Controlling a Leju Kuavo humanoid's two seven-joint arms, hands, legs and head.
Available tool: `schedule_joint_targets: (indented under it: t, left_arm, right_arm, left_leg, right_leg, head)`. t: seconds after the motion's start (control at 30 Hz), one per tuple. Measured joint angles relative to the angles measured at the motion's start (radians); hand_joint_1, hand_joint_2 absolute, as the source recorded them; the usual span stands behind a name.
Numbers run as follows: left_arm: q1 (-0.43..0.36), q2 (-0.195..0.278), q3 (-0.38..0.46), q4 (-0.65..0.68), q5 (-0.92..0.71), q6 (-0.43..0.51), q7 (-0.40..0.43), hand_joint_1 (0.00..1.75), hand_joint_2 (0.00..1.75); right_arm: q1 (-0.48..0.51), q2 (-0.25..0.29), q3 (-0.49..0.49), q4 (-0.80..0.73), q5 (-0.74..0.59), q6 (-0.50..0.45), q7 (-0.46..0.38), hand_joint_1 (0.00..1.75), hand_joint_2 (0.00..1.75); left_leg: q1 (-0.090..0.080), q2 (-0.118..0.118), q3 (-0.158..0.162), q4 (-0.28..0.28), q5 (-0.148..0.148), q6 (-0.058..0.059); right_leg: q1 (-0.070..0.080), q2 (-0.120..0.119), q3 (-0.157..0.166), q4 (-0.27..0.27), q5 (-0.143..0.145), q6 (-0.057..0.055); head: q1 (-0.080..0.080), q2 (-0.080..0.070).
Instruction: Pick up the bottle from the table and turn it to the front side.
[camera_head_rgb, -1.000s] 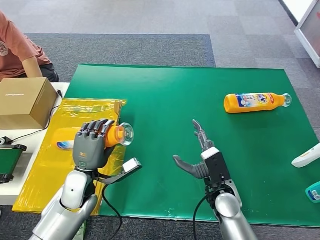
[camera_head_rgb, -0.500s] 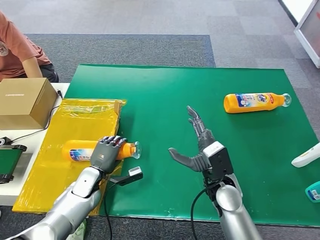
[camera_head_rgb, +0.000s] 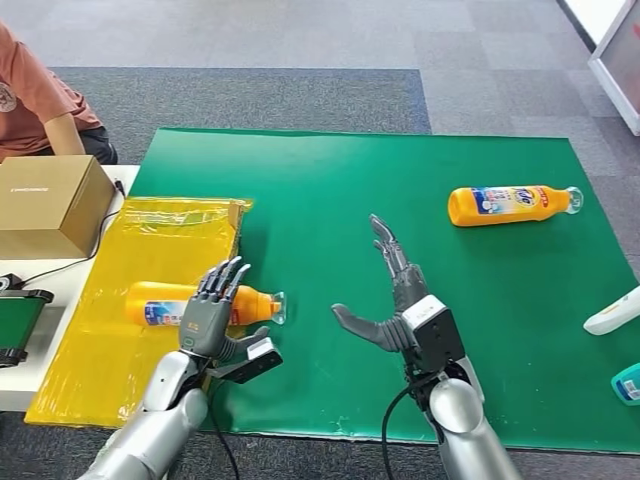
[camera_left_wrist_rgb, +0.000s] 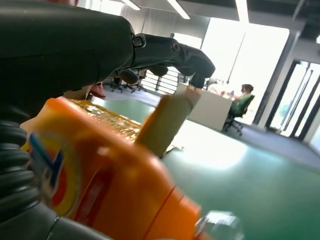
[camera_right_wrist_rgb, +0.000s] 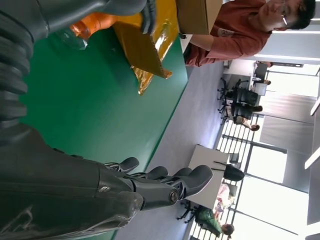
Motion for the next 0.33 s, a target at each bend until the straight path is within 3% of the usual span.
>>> schedule_joint_targets:
  t: [0.1,0.2,0.33]
  left_arm:
    - [0.088,-0.023,0.031,-0.197,0.216,0.000,-0.104,0.00,0.00]
    - [0.151,-0.021,0.019,-0.379,0.332,0.001,-0.102,0.00,0.00]
    - [0.191,-0.017,0.007,-0.506,0.393,-0.007,-0.116,0.00,0.00]
  right_arm:
    - [0.027,-0.011,0.000,-0.006,0.011,-0.025,-0.001,0.00,1.75]
    - [0.050,-0.022,-0.001,-0.018,0.014,-0.038,-0.001,0.00,1.75]
    - [0.062,-0.029,-0.001,-0.030,0.018,-0.043,0.000,0.00,1.75]
  left_leg:
    - [0.000,0.000,0.000,0.000,-0.001,0.000]
    - [0.000,0.000,-0.001,0.000,-0.001,0.000]
    - [0.000,0.000,-0.001,0.000,-0.001,0.000]
  right_leg:
    - [0.000,0.000,-0.001,0.000,0.000,0.000]
    - [0.000,0.000,-0.001,0.000,0.000,0.000]
    - [0.001,0.000,-0.001,0.000,0.000,0.000]
  head:
    - [0.000,0.000]
    - [0.000,0.000]
    - [0.000,0.000]
